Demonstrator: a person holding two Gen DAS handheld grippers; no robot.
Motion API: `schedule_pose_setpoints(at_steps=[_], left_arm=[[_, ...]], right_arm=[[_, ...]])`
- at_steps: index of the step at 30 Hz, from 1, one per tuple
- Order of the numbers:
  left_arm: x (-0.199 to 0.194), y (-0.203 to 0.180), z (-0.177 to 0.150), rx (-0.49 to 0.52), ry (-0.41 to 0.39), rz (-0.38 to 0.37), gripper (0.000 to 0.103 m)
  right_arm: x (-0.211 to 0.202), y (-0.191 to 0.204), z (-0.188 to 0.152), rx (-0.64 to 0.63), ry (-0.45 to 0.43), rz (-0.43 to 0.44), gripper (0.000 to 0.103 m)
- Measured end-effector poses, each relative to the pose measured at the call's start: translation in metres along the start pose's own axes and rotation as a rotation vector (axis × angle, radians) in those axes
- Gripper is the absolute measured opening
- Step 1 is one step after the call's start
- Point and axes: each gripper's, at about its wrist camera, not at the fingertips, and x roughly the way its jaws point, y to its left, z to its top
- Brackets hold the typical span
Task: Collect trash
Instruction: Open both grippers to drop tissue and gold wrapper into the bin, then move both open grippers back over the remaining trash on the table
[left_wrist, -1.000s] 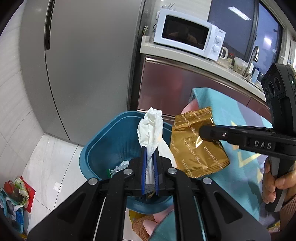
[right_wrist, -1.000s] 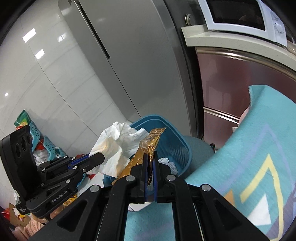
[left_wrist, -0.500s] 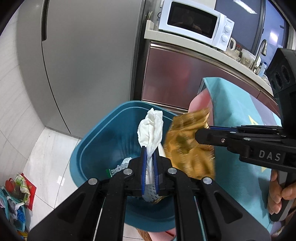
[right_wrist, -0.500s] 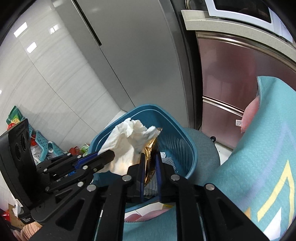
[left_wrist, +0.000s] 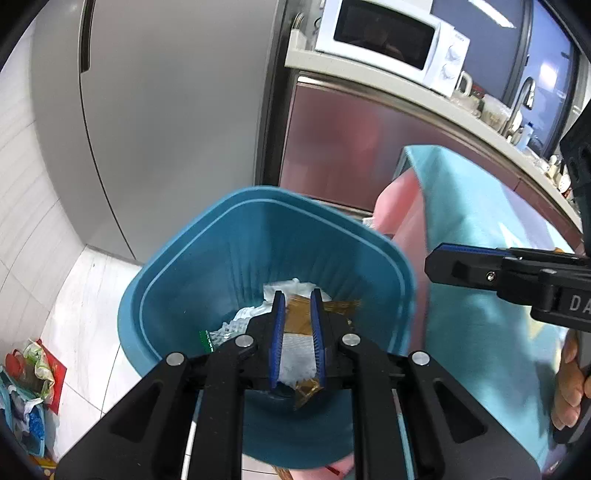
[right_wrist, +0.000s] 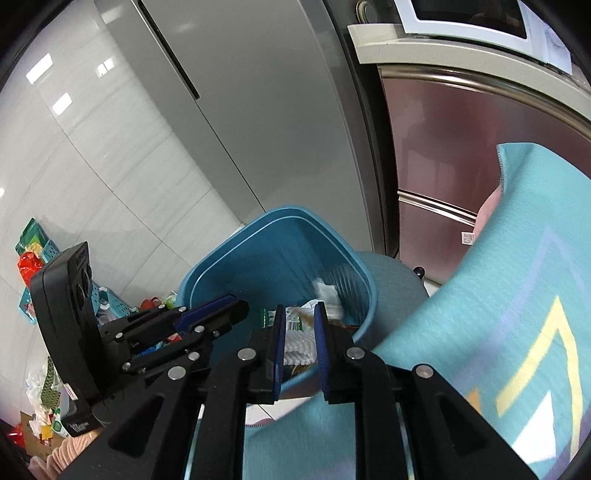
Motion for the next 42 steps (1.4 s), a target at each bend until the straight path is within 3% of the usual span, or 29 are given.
schedule_pose_setpoints(at_steps=[14, 19, 29, 34, 42], left_arm=[[-0.098, -0.063, -0.004, 0.110, -0.186, -0.167, 0.033], [-0.105, -0.106, -0.015, 0.168, -0.173, -0.253, 0.034], [-0.096, -0.220, -0.035, 0.341, -0.112, -0.410, 0.041], [-0.085, -0.268, -0.039, 0.403, -0.081, -0.458, 0.041], [-0.068, -0.330, -0.046, 0.496, -0.042, -0.483, 0.043]], right_arm=[[-0.090, -0.013, -0.037, -0.004, -0.142, 0.009, 0.023], [-0.122, -0.033, -0.064, 0.035, -0.183, -0.031, 0.024], [-0.208, -0.087, -0.126, 0.158, -0.303, -0.220, 0.028], [-0.249, -0.118, -0.155, 0.228, -0.361, -0.359, 0.030], [-0.276, -0.159, -0.175, 0.293, -0.401, -0.549, 0.034]])
